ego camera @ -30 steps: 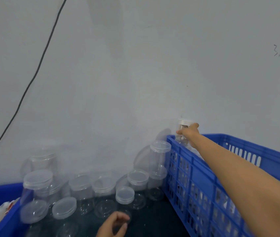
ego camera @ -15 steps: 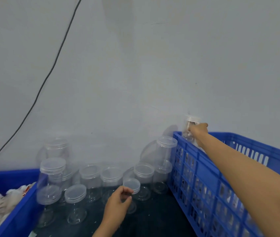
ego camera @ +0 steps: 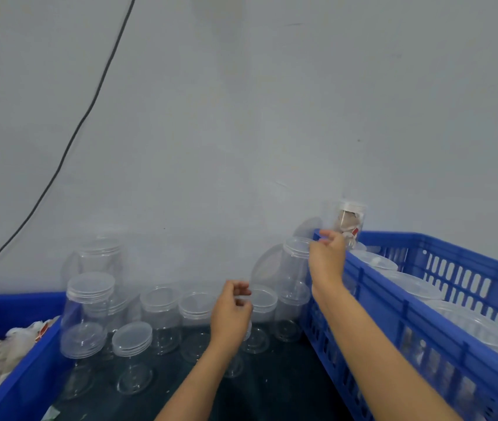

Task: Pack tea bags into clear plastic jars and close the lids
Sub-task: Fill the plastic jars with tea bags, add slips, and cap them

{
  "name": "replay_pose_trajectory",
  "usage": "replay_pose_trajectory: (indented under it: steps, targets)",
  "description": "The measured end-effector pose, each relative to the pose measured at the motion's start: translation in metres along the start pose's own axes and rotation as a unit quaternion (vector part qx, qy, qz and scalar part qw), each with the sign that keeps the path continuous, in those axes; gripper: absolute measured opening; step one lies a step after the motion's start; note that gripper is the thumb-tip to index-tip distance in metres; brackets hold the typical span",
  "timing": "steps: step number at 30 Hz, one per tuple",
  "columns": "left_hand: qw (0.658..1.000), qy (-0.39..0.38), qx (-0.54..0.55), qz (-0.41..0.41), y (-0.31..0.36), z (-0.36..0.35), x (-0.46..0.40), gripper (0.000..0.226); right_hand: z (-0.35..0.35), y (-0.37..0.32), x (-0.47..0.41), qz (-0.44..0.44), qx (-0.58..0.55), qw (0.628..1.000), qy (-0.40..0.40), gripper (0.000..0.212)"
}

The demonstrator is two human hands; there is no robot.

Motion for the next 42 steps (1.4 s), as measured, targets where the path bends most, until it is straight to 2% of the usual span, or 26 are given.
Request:
replay_pose_trajectory:
  steps: [3, 9, 12, 15, 19, 22, 26, 29, 32, 35, 38, 42]
  targets:
    - [0.999, -0.05, -0.005, 0.002, 0.009, -0.026, -0.031, 0.033, 0.001, 0.036, 0.001, -0.046, 0.023, 0.999, 0.0, 0.032]
    - [0.995, -0.087, -0.048, 0.011, 0.004, -0.072, -0.082, 0.065, 0.007, 0.072, -0.009, -0.104, 0.054, 0.993, -0.022, 0.058]
    - [0.992, -0.129, -0.005, 0.008, 0.001, -0.092, -0.091, 0.082, 0.005, 0.077, -0.014, -0.092, 0.076, 0.992, -0.042, 0.068]
    - [0.989, -0.148, 0.019, 0.001, -0.005, -0.104, -0.093, 0.075, 0.001, 0.08, -0.014, -0.086, 0.077, 0.991, -0.065, 0.074]
    - [0.995, -0.093, -0.023, 0.013, -0.008, -0.096, -0.091, 0.083, -0.001, 0.078, -0.004, -0.077, 0.056, 0.992, -0.085, 0.073]
    - [0.994, -0.041, -0.094, -0.036, 0.012, -0.075, -0.075, 0.081, -0.005, 0.067, 0.01, -0.05, 0.054, 0.992, -0.099, 0.071]
    - [0.992, -0.011, -0.088, -0.086, 0.044, -0.04, -0.028, 0.089, -0.007, 0.043, 0.047, 0.005, 0.049, 0.99, -0.135, 0.069]
    - [0.99, 0.007, -0.081, -0.118, 0.057, -0.005, 0.026, 0.091, -0.009, 0.03, 0.094, 0.024, 0.003, 0.972, -0.233, 0.071]
    - [0.983, 0.046, -0.13, -0.123, 0.057, 0.035, 0.088, 0.087, -0.014, 0.018, 0.145, 0.025, -0.063, 0.947, -0.315, 0.09]
    - [0.963, 0.105, -0.222, -0.11, 0.048, 0.063, 0.149, 0.088, -0.022, 0.012, 0.187, 0.034, -0.069, 0.948, -0.308, 0.102]
    - [0.95, 0.137, -0.267, -0.088, 0.037, 0.078, 0.2, 0.091, -0.038, 0.02, 0.229, 0.025, -0.076, 0.948, -0.309, 0.095]
    - [0.959, 0.133, -0.249, -0.036, 0.009, 0.093, 0.243, 0.099, -0.046, 0.047, 0.271, 0.015, -0.05, 0.96, -0.275, 0.084]
Point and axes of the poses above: each hand's wrist, its own x-axis away from the middle knuckle, its own z-axis out of the back of the hand, y = z × x, the point moved 4 cm from there along -x, towards the middle knuckle, and after that the axes turned 11 degrees about -y, right-handed, at the moved point
